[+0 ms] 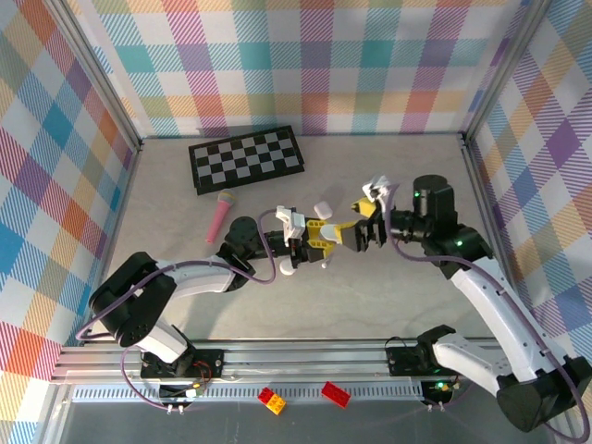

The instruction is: Insert the wireless bluetooth earbuds into the charging case

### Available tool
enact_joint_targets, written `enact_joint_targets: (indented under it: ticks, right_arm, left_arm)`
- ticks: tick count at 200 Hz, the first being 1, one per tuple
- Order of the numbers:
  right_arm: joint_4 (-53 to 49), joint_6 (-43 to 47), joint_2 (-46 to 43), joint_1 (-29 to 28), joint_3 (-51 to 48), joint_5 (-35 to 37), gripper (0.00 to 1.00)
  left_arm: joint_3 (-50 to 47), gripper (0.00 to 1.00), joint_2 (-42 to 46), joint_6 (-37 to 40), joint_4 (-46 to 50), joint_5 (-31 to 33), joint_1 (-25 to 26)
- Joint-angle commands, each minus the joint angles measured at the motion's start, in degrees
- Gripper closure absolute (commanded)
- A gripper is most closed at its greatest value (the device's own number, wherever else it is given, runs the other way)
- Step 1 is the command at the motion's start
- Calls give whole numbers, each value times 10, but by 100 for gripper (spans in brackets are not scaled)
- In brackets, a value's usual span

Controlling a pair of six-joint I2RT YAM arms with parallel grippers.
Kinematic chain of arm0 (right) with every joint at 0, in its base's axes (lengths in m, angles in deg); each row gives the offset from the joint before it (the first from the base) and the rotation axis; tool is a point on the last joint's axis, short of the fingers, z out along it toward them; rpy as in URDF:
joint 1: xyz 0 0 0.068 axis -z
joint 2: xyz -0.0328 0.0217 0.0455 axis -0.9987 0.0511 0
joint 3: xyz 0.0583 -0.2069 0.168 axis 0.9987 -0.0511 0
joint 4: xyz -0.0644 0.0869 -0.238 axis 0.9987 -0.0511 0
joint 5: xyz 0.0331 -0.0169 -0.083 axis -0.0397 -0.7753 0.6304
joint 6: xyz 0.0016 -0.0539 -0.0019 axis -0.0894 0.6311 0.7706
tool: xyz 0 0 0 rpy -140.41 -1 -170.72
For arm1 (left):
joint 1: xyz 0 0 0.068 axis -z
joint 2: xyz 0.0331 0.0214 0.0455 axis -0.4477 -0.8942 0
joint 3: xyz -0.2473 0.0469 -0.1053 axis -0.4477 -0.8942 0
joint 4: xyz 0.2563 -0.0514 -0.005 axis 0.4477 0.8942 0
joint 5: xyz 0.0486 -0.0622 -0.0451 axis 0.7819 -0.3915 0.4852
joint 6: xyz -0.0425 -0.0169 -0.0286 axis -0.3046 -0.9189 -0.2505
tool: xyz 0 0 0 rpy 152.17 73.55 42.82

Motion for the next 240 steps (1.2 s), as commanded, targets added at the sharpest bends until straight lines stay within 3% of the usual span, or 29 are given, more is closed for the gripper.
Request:
enact_joint_targets:
  ticks: [1,68,125,240]
  right_arm:
    - [-58,141,22,-33,19,32,11]
    - [-59,159,48,-60,24,94,11]
    - [8,99,20,-59,9,187,13]
    - [19,63,37,-58,21,225,16]
  left_arm:
    - [4,69,21,-14,19,-56,-6]
    - [-1,69,37,-16,21,-58,-6]
    - [-7,69,37,-9,15,-62,-6]
    - [-12,69,46,-17,8,-74,-8]
